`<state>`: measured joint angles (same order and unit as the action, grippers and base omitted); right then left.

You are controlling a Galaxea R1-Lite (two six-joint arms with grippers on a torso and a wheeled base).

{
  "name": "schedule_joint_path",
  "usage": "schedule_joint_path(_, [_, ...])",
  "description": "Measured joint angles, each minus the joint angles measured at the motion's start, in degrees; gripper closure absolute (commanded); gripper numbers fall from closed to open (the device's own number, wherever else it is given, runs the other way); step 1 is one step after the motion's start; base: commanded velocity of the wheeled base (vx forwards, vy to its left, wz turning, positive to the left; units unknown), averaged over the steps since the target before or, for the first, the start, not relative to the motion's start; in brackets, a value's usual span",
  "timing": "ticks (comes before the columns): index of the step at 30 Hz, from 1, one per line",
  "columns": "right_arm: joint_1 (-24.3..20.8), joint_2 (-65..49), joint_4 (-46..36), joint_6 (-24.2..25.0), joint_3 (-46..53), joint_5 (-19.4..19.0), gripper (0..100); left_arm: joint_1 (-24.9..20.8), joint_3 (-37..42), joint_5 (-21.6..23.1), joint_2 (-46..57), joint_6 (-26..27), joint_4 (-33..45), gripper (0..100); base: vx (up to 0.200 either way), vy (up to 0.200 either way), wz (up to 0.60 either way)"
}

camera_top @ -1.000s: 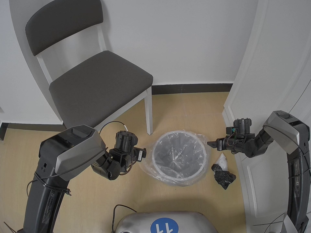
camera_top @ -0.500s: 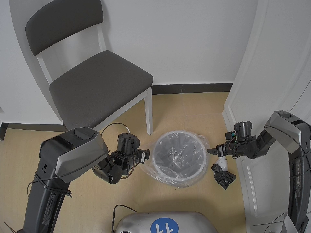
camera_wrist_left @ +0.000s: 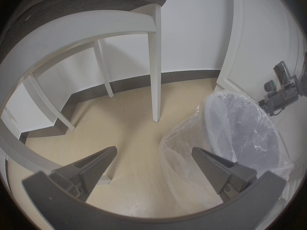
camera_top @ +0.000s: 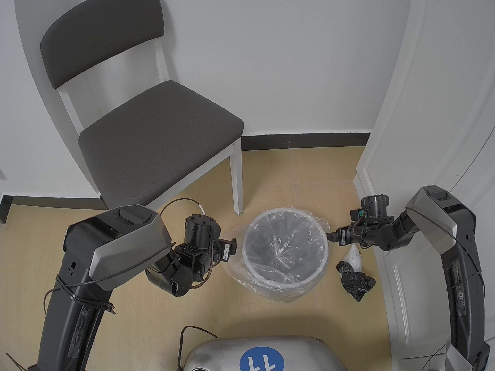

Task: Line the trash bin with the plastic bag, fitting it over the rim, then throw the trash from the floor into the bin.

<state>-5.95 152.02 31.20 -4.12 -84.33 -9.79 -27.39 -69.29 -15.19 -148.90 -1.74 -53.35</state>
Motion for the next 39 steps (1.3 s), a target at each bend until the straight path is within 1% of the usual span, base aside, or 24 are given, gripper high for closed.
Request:
schedule_joint_path(11, [0.30, 11.68, -12.92, -0.37, -24.91, 1.26, 0, -0.37, 1.66, -0.07, -0.06, 0.07, -3.69, 0, 0.000, 0.000, 0.00])
schedule_joint_path(14, [0.35, 14.88, -15.35, -0.39, -28.32, 1.19, 0, -0.72, 2.82, -0.13, -0.09, 0.09, -6.38, 0, 0.000, 0.000, 0.00])
schedule_joint_path(18, [0.41, 17.12, -13.19, 0.11, -29.83, 1.01, 0, -1.60, 4.83, -0.22, -0.09, 0.09, -9.58, 0, 0.000, 0.000, 0.00])
schedule_joint_path(24, [0.61, 16.68, -11.35, 1.50, -30.22, 1.30, 0, -2.47, 6.51, -0.24, 0.46, 0.09, -10.84, 0, 0.000, 0.000, 0.00])
schedule_joint_path(28, [1.18, 14.56, -11.35, 0.43, -28.34, 1.56, 0, -2.86, 7.33, -0.27, 1.07, 0.07, -10.97, 0, 0.000, 0.000, 0.00])
schedule_joint_path(30, [1.77, 12.57, -11.22, -1.68, -25.76, 1.65, 0, -3.15, 7.67, -0.24, 1.43, 0.09, -11.11, 0, 0.000, 0.000, 0.00])
schedule_joint_path(34, [3.64, 6.63, -10.81, -8.79, -16.76, 1.65, 0, -3.97, 7.94, -0.27, 2.39, 0.24, -10.73, 0, 0.000, 0.000, 0.00])
schedule_joint_path(36, [4.69, 2.91, -9.74, -11.47, -11.84, 1.63, 0, -4.85, 7.91, -0.24, 3.04, 0.33, -9.47, 0, 0.000, 0.000, 0.00])
schedule_joint_path(39, [6.13, -3.50, -7.01, -14.21, -4.34, 1.17, 0, -6.84, 7.36, -0.20, 4.33, 0.46, -5.47, 0, 0.000, 0.000, 0.00])
